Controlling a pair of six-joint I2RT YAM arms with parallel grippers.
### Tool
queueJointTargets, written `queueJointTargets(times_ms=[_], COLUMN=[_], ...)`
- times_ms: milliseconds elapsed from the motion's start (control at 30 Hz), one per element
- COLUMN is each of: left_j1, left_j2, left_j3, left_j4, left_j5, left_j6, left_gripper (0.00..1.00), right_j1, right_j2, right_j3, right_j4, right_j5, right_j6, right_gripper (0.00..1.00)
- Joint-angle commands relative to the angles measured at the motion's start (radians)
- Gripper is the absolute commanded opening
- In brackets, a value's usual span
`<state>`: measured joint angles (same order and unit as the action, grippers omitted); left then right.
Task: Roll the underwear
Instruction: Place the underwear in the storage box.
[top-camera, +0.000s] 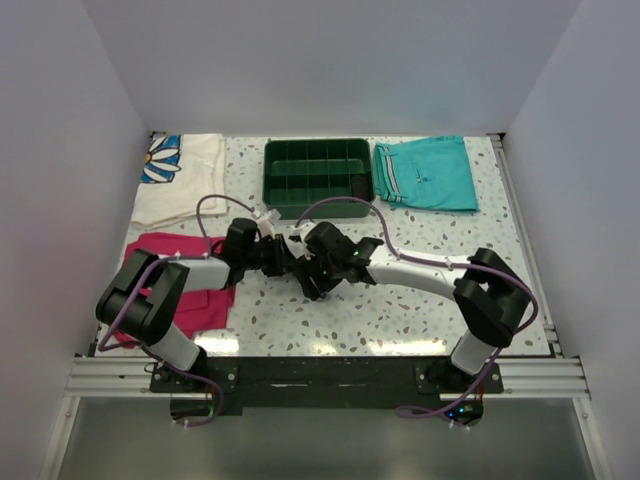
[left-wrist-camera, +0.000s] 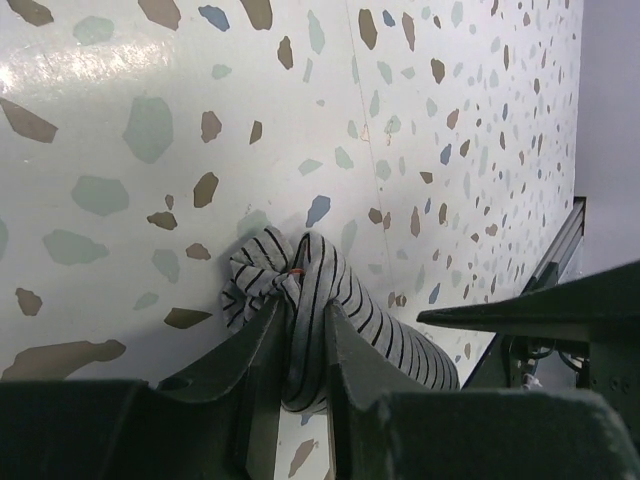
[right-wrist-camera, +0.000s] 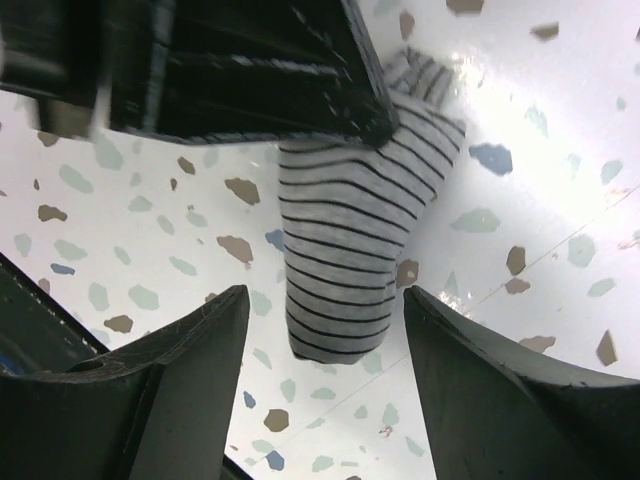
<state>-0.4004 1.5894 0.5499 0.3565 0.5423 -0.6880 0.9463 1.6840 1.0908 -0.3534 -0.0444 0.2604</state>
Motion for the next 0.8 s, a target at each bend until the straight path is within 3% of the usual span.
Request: queueJointTargets(times_ms=[0,333,767], left_j1=[-0.009,-0.009,-0.009], left_j2=[0.030,0.038,0.046], left_j3=[0.018,0.028,0.044], left_j4=[-0.080,-0.102,-0.117], left_j5=[-0.021,-0.025,-0.028], left_j6=[0.064,0.067,0.070], left_gripper=[0.24,0.24,0.24], right_j1=[0.035,0.141,0.224], right_j2=[0.020,0.048,0.105], right_j3=[0.081,0.121,0.126], right_j4=[-0.053,-0.073,-0.028], right_j5=[0.127,0.330,0.394], right_j6=[-0.082,-0.154,-0.197], right_gripper=[0.68,0.66,0.63])
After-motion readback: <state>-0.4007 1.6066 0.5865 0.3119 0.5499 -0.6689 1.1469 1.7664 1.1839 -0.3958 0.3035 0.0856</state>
